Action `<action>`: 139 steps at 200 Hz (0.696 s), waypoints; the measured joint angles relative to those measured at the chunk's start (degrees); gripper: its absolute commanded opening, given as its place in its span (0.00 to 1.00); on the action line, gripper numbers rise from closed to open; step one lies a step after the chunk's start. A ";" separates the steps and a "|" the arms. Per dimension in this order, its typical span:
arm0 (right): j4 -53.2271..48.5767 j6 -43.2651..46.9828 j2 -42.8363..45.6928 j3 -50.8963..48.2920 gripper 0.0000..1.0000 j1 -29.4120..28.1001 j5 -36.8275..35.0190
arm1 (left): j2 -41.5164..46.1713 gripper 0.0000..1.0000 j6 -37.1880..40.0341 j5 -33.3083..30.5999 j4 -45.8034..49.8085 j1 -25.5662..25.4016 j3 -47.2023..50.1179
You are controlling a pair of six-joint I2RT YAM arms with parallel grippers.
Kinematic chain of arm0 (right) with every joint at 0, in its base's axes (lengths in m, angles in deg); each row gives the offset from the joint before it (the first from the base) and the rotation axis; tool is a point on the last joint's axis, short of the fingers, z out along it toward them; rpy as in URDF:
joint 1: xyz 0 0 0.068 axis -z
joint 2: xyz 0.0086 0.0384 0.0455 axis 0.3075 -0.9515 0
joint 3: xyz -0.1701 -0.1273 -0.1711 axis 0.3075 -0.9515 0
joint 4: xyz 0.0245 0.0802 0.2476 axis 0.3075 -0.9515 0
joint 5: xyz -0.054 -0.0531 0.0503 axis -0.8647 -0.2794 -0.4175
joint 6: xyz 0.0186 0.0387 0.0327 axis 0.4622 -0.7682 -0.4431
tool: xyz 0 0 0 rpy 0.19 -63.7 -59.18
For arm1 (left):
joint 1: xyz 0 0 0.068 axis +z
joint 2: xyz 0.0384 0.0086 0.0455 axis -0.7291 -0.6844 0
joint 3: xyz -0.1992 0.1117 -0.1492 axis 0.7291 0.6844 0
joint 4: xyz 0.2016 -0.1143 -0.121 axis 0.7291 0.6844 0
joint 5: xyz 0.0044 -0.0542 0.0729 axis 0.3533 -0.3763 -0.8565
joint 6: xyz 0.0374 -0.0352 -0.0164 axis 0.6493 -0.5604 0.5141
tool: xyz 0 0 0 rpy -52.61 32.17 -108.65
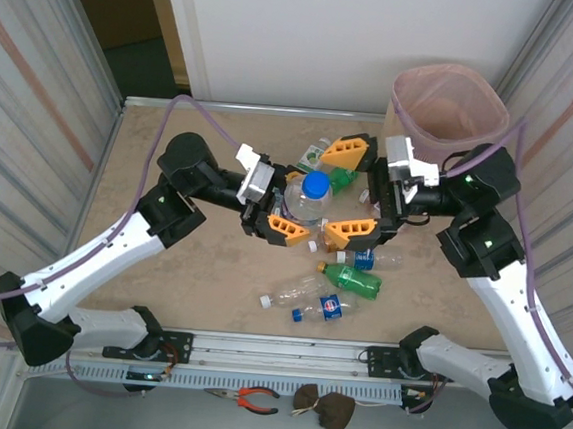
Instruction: Put the plastic bottles in the bin
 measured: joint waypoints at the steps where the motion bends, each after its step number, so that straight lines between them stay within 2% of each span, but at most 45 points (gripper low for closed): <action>1: -0.15 0.22 -0.15 0.00 1.00 -0.24 0.07 | -0.02 0.52 0.00 0.00 0.00 -0.02 0.00; 47: -4.33 5.20 -2.51 0.33 0.92 -4.15 0.17 | -0.15 0.53 0.00 -0.04 0.20 -0.37 0.00; 139: -6.78 9.16 -3.54 0.66 0.69 -4.72 0.61 | -0.26 0.53 -0.22 -0.09 0.66 -0.70 -0.02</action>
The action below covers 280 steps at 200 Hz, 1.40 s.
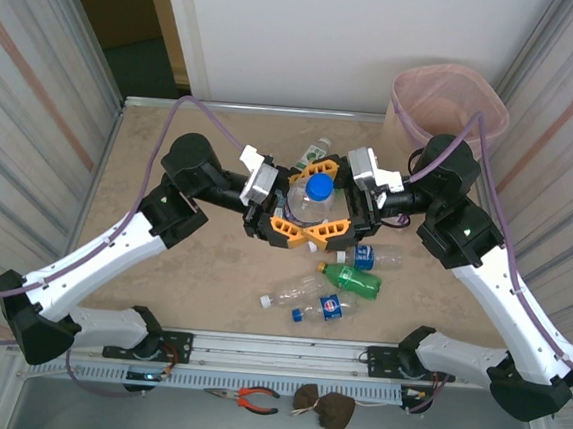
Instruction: Put the plastic bottles in the bin
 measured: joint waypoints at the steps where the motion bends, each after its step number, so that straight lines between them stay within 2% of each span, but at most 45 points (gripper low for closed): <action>1: -0.02 -0.02 0.00 0.02 0.69 -0.02 0.00 | 0.00 0.53 0.00 0.00 0.02 0.00 0.00; 55: -0.85 0.44 0.00 0.55 0.59 -0.28 0.00 | 0.00 0.54 0.04 -0.09 0.02 -0.04 0.00; 104: -0.90 0.52 0.00 0.70 0.53 -0.28 -0.02 | 0.00 0.60 0.07 -0.48 0.02 -0.04 0.00; 156: -1.33 1.03 -0.07 0.96 0.51 -0.28 -1.09 | 0.55 0.74 0.50 -2.10 0.63 -0.04 0.00; 207: -2.95 1.99 -0.17 2.14 0.51 0.13 -4.17 | 5.05 0.78 2.29 -6.67 2.51 0.50 2.29; 250: -4.55 1.18 -0.44 3.67 0.51 5.35 -6.71 | 10.27 0.79 4.02 -14.14 5.35 2.58 6.36; 280: -4.48 -1.22 -1.60 5.55 0.49 13.64 -11.56 | 12.37 0.79 5.03 -16.87 8.17 2.60 8.41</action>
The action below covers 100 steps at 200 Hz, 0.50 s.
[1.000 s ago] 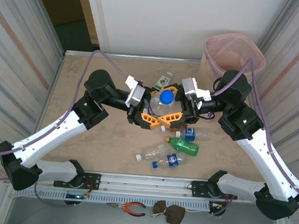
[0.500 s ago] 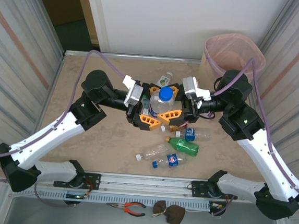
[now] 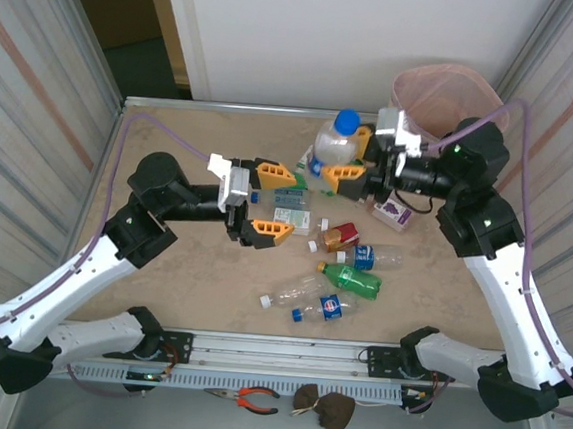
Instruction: Put the plastic bottles in the bin
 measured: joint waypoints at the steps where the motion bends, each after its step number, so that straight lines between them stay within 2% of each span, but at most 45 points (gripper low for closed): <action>1: 0.00 -0.09 -0.02 0.04 0.49 0.20 -0.15 | 0.09 0.79 0.00 -0.07 0.07 0.00 0.09; 100: -1.18 -7.63 -12.41 6.91 0.43 24.52 -14.27 | 1.49 0.79 1.25 -3.45 2.78 0.07 2.71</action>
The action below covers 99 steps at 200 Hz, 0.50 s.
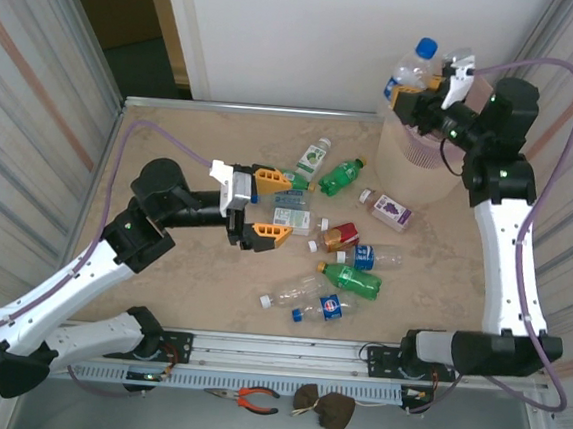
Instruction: Put the plastic bottles in the bin
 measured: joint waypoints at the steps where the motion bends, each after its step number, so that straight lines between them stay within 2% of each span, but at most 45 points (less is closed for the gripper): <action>1: -0.11 0.00 -0.24 0.17 0.42 0.31 -0.07 | 0.02 0.79 0.02 -0.02 0.02 0.00 0.02; 43: -4.02 0.72 -9.92 6.58 0.41 7.91 -3.74 | 0.42 0.79 0.04 -1.29 0.22 0.11 1.05; 99: -17.90 7.06 -25.51 23.10 0.41 10.34 -6.23 | 0.61 0.78 0.00 -2.95 0.24 0.55 3.19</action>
